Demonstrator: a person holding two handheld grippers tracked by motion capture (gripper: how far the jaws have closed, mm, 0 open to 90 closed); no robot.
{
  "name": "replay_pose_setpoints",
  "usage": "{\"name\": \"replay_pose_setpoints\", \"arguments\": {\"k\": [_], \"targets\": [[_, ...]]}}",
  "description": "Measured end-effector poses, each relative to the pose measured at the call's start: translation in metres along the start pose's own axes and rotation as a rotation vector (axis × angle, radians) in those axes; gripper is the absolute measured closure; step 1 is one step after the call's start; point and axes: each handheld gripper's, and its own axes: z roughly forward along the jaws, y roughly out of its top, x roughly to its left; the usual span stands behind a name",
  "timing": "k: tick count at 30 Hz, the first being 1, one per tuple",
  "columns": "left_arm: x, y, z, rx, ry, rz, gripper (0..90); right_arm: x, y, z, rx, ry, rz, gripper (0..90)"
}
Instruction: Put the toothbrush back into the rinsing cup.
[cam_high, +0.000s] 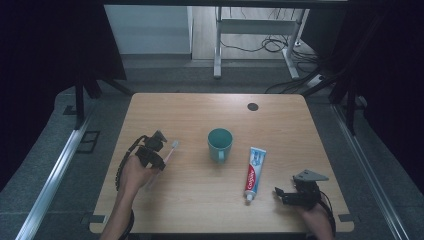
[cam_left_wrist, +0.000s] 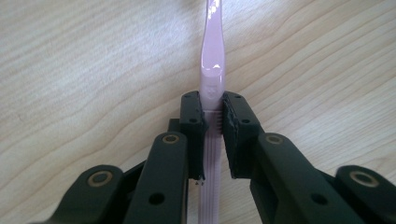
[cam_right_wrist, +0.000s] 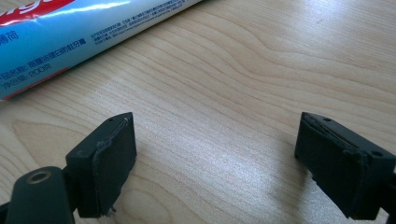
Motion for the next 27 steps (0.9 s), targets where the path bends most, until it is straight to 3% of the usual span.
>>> {"name": "replay_pose_setpoints", "arguments": {"k": [8, 27], "targets": [[-0.007, 0.003, -0.011, -0.086, -0.029, 0.045, 79.0, 0.0, 0.0, 0.0, 0.0, 0.0, 0.0, 12.4], [-0.027, 0.01, -0.033, -0.289, -0.034, 0.16, 79.0, 0.0, 0.0, 0.0, 0.0, 0.0, 0.0, 12.4]]}}
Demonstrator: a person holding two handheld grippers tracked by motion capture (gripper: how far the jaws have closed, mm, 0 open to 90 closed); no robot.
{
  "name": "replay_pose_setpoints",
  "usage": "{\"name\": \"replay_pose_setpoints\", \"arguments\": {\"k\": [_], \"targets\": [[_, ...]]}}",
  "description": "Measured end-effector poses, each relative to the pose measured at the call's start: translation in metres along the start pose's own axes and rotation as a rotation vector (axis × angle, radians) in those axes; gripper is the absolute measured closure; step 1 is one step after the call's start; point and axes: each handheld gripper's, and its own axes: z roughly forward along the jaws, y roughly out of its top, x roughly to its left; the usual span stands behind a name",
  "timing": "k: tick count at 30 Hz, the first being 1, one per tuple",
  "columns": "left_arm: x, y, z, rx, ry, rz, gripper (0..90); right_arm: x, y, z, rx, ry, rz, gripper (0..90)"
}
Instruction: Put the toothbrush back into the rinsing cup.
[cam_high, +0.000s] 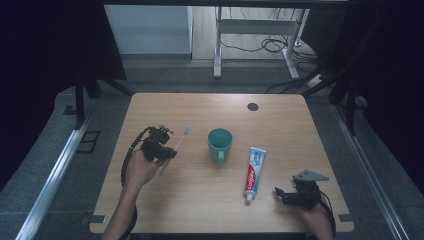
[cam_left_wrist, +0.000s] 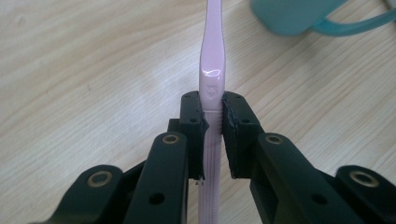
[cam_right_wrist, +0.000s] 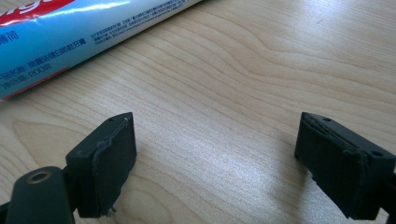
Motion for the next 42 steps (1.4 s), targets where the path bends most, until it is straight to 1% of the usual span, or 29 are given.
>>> {"name": "replay_pose_setpoints", "arguments": {"k": [1, 2, 3, 4, 6, 8, 10, 11, 15, 19, 23, 28, 33, 42], "targets": [[-0.001, 0.001, 0.0, -0.01, 0.001, -0.001, 79.0, 0.0, 0.0, 0.0, 0.0, 0.0, 0.0, 12.4], [-0.002, 0.002, -0.002, -0.015, 0.0, 0.013, 79.0, 0.0, 0.0, 0.0, -0.001, 0.0, 0.0, 12.4], [-0.003, 0.002, -0.002, -0.028, 0.002, 0.013, 79.0, 0.0, 0.0, 0.0, 0.0, 0.0, -0.001, 12.4], [-0.004, 0.003, -0.004, -0.036, 0.001, 0.025, 79.0, 0.0, 0.0, 0.0, 0.0, 0.0, -0.001, 12.4], [-0.005, 0.005, -0.005, -0.054, 0.002, 0.032, 79.0, 0.0, 0.0, 0.0, -0.001, 0.0, 0.0, 12.4], [-0.007, 0.007, -0.007, -0.072, -0.008, 0.038, 79.0, 0.0, 0.0, 0.0, -0.001, 0.0, 0.0, 12.4], [-0.008, 0.008, -0.009, -0.091, -0.008, 0.046, 79.0, 0.0, 0.0, 0.0, -0.001, 0.0, 0.0, 12.4], [-0.009, 0.009, -0.009, -0.098, -0.011, 0.043, 79.0, 0.0, 0.0, 0.0, -0.001, 0.0, 0.0, 12.4], [-0.011, 0.012, -0.011, -0.136, -0.025, 0.053, 79.0, 0.0, 0.0, 0.0, -0.001, 0.0, 0.0, 12.4], [-0.015, 0.016, -0.013, -0.177, -0.046, 0.061, 79.0, 0.0, 0.0, 0.0, -0.002, 0.0, -0.001, 12.4], [-0.02, 0.022, -0.015, -0.207, -0.055, 0.086, 79.0, 0.0, 0.0, 0.0, -0.003, 0.0, -0.002, 12.4], [-0.026, 0.03, -0.017, -0.249, -0.063, 0.094, 79.0, 0.0, 0.0, 0.0, -0.001, 0.0, 0.001, 12.4], [-0.032, 0.038, -0.018, -0.281, -0.076, 0.104, 79.0, 0.0, 0.0, 0.0, -0.003, 0.0, -0.002, 12.4], [-0.04, 0.052, -0.016, -0.333, -0.092, 0.104, 79.0, 0.0, 0.0, 0.0, -0.003, 0.0, -0.001, 12.4]]}}
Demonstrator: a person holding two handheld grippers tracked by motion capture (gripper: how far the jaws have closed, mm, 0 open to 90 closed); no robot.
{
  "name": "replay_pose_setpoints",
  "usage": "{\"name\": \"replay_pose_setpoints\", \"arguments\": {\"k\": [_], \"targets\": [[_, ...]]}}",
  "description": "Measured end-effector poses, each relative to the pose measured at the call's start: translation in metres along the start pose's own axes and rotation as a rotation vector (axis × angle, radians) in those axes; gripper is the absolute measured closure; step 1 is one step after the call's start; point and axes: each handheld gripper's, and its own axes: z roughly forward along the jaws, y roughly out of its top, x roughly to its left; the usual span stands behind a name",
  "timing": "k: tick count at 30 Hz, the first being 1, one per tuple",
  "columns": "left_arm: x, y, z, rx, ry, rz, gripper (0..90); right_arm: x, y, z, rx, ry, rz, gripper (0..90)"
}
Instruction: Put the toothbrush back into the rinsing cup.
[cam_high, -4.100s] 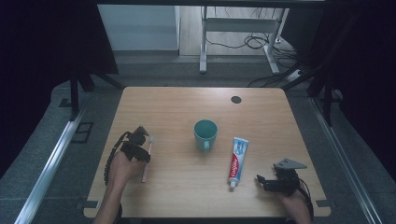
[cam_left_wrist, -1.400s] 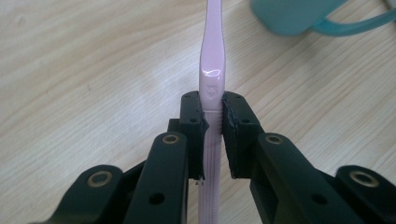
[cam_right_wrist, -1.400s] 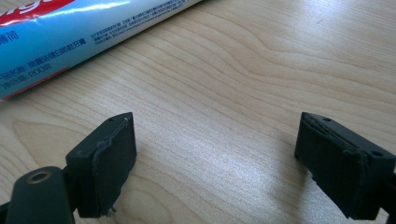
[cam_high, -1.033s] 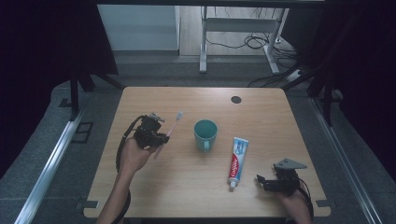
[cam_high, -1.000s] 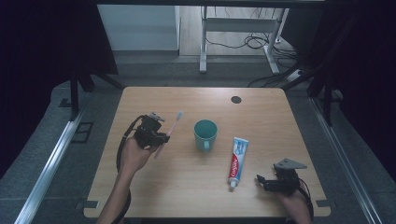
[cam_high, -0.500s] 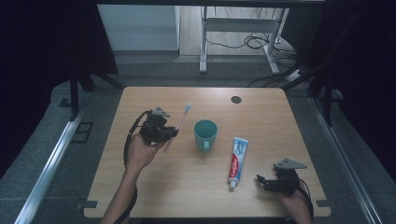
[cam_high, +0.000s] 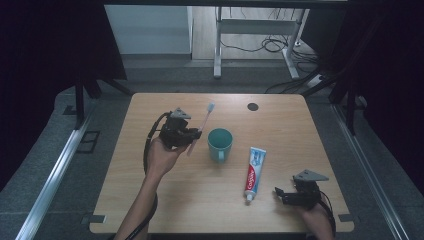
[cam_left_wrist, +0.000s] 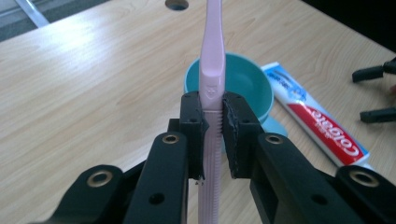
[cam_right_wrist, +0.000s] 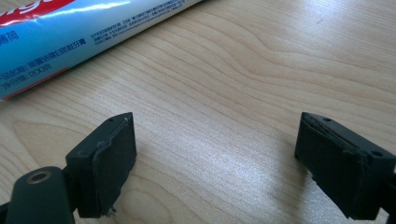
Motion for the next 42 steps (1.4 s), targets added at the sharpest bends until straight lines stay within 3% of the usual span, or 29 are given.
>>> {"name": "replay_pose_setpoints", "arguments": {"k": [10, 20, 33, 42], "targets": [[-0.005, 0.016, 0.005, -0.054, -0.008, -0.005, 79.0, 0.0, 0.0, 0.0, 0.0, 0.0, 0.0, 12.4], [-0.016, 0.032, 0.018, -0.082, -0.016, 0.015, 79.0, 0.0, 0.0, 0.0, -0.001, 0.0, -0.001, 12.4], [-0.019, 0.04, 0.039, -0.11, -0.023, 0.011, 79.1, 0.0, 0.0, 0.0, -0.001, 0.007, -0.004, 12.4], [-0.02, 0.036, 0.054, -0.128, -0.012, 0.013, 79.1, 0.0, 0.0, 0.0, -0.001, 0.007, -0.005, 12.4]]}}
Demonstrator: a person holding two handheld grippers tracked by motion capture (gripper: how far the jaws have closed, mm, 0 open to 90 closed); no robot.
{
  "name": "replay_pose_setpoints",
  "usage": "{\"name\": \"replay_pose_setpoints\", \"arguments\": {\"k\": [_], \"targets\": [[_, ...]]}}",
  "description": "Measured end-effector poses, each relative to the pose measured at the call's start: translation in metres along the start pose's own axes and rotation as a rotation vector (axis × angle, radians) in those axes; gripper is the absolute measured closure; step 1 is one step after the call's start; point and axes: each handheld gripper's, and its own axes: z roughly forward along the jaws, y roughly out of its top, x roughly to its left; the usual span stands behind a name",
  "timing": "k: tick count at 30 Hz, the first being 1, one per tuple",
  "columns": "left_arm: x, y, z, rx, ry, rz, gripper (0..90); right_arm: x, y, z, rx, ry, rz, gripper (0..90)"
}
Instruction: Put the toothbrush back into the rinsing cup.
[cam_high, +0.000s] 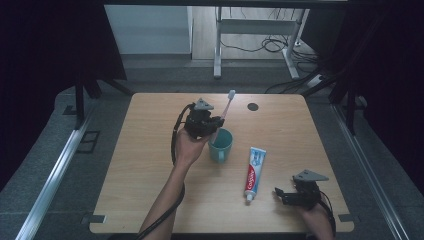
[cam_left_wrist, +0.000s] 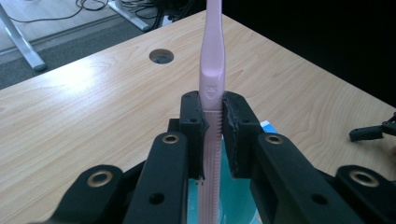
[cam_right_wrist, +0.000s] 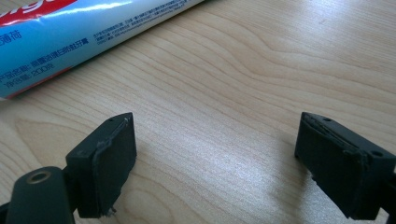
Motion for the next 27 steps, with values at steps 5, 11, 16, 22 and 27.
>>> {"name": "replay_pose_setpoints", "arguments": {"k": [5, 11, 16, 22, 27], "targets": [[-0.002, -0.005, 0.007, 0.009, 0.003, 0.009, 79.0, 0.0, 0.0, 0.0, 0.0, 0.0, -0.001, 12.4], [-0.004, -0.012, 0.014, 0.027, 0.013, 0.013, 79.0, 0.0, 0.0, 0.0, 0.0, -0.001, -0.001, 12.4], [-0.003, -0.018, 0.018, 0.031, 0.018, 0.01, 79.0, 0.0, 0.0, 0.0, 0.0, -0.001, -0.001, 12.4], [-0.002, -0.025, 0.022, 0.036, 0.019, -0.005, 78.9, 0.0, 0.0, 0.0, 0.0, -0.001, -0.001, 12.4], [-0.003, -0.031, 0.025, 0.041, 0.02, -0.012, 78.9, 0.0, 0.0, 0.0, 0.0, -0.001, -0.001, 12.4]]}}
